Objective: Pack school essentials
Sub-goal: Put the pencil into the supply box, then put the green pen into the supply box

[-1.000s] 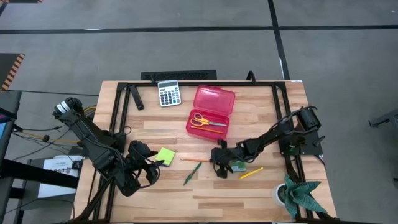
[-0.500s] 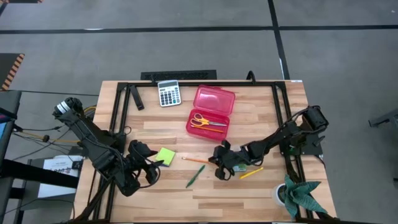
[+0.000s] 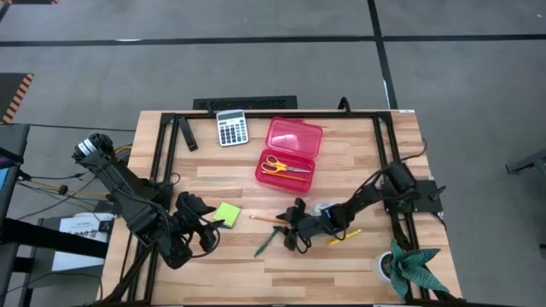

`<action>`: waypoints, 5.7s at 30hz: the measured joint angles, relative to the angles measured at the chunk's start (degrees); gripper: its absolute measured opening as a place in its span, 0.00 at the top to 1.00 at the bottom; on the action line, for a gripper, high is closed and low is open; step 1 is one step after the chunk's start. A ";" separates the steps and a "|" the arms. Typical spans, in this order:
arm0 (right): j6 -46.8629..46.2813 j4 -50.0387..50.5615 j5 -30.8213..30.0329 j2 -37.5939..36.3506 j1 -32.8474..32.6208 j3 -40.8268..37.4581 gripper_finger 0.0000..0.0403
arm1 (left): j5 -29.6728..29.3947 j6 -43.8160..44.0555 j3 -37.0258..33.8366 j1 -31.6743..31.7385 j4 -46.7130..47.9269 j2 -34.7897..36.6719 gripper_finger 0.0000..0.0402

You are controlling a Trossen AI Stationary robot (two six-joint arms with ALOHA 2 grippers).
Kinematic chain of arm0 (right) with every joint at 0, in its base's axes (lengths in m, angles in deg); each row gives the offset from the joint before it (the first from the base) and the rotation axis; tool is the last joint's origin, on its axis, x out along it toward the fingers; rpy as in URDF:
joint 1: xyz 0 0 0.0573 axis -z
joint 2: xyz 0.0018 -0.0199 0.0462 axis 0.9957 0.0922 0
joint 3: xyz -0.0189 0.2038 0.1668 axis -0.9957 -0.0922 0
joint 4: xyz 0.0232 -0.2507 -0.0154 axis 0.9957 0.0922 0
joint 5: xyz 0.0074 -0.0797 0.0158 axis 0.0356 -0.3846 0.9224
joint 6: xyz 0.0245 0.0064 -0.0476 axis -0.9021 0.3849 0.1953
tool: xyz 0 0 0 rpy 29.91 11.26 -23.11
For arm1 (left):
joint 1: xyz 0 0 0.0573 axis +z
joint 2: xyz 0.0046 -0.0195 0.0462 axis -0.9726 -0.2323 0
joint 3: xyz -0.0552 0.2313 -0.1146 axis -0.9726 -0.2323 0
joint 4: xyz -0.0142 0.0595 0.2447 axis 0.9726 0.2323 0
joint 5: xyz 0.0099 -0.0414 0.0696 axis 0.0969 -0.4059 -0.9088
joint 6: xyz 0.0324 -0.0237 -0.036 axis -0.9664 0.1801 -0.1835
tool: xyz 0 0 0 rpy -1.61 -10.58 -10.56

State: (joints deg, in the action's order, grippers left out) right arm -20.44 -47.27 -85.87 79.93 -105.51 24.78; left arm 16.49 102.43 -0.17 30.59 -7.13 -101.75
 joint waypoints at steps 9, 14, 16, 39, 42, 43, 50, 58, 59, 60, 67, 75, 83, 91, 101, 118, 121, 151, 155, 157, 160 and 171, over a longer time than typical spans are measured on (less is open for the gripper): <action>-1.07 -1.03 -1.69 2.86 0.36 0.19 0.58 | 0.82 0.14 0.00 0.22 0.39 -0.02 0.43; 0.90 0.41 2.22 0.30 1.54 -0.04 0.61 | 0.80 0.80 0.00 0.22 0.84 -0.02 0.43; 3.10 2.31 1.97 -1.12 1.49 -0.06 0.61 | 0.91 0.85 0.00 0.22 0.86 -0.02 0.43; -1.01 -1.78 -8.91 7.25 -0.93 0.47 0.75 | 0.48 0.93 0.00 0.44 1.19 -0.02 0.43; -1.16 -1.74 -9.13 7.11 -0.75 0.35 0.84 | 0.48 0.93 0.00 0.44 1.19 -0.02 0.43; -1.23 -1.73 -9.10 7.03 -0.63 0.33 0.86 | 0.50 0.99 0.00 0.44 1.19 -0.02 0.43; -2.11 -0.52 -7.57 5.14 -0.33 0.10 0.97 | 0.50 2.07 0.00 0.44 1.19 -0.02 0.43; 0.59 3.71 -4.42 -0.70 0.49 -0.38 0.98 | 0.12 2.07 0.00 0.44 1.21 -0.02 0.43; 0.62 4.55 -4.32 -1.66 0.64 -0.37 0.98 | -0.09 2.02 0.00 0.44 1.20 -0.02 0.43; 1.01 5.42 -4.22 -2.54 0.64 -0.43 0.98 | -0.39 2.00 0.00 0.44 1.21 -0.02 0.43; 5.32 8.53 -4.48 -8.64 1.10 -0.28 0.97 | -2.13 2.02 0.00 0.44 1.23 -0.02 0.43; 12.94 13.75 -2.94 -17.33 6.63 -0.18 0.97 | -2.91 2.07 0.00 0.44 1.22 -0.02 0.43; 23.63 18.33 5.42 -25.54 18.03 -0.15 0.97 | -2.91 3.05 0.00 0.44 1.17 -0.02 0.43; 24.57 17.95 14.95 -24.92 26.34 -0.12 0.97 | -2.82 3.70 0.00 0.44 1.06 -0.02 0.43; 21.51 11.31 19.30 -19.64 28.07 -4.77 0.97 | -2.82 3.72 0.02 0.44 1.17 0.00 0.43; 16.94 2.07 24.97 -12.74 27.89 -6.88 0.97 | -2.91 3.70 0.02 0.44 2.07 0.00 0.43; 17.00 2.50 24.96 -12.77 27.64 -6.89 0.96 | -2.91 3.70 0.02 0.44 2.07 0.00 0.43; 15.50 7.57 24.86 -12.96 27.70 -6.91 0.58 | -2.93 3.68 0.02 0.44 2.14 0.00 0.43; 14.86 6.59 24.86 -16.19 27.70 -6.94 0.52 | -2.86 3.66 0.02 0.44 2.13 0.00 0.43; 14.88 6.78 24.86 -18.28 27.70 -6.90 0.52 | -2.91 3.49 0.02 0.44 2.19 0.00 0.43; 14.16 7.21 24.94 -22.19 27.03 -6.91 0.52 | -2.93 3.46 0.02 0.44 2.62 0.00 0.43; 15.74 3.15 22.49 -21.40 11.54 -6.05 0.54 | -2.93 2.00 0.02 0.44 2.59 0.00 0.43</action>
State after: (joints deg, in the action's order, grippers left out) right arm -4.71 -44.12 -63.38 58.53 -93.98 18.72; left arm 13.56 104.43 -0.15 31.03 -4.54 -101.75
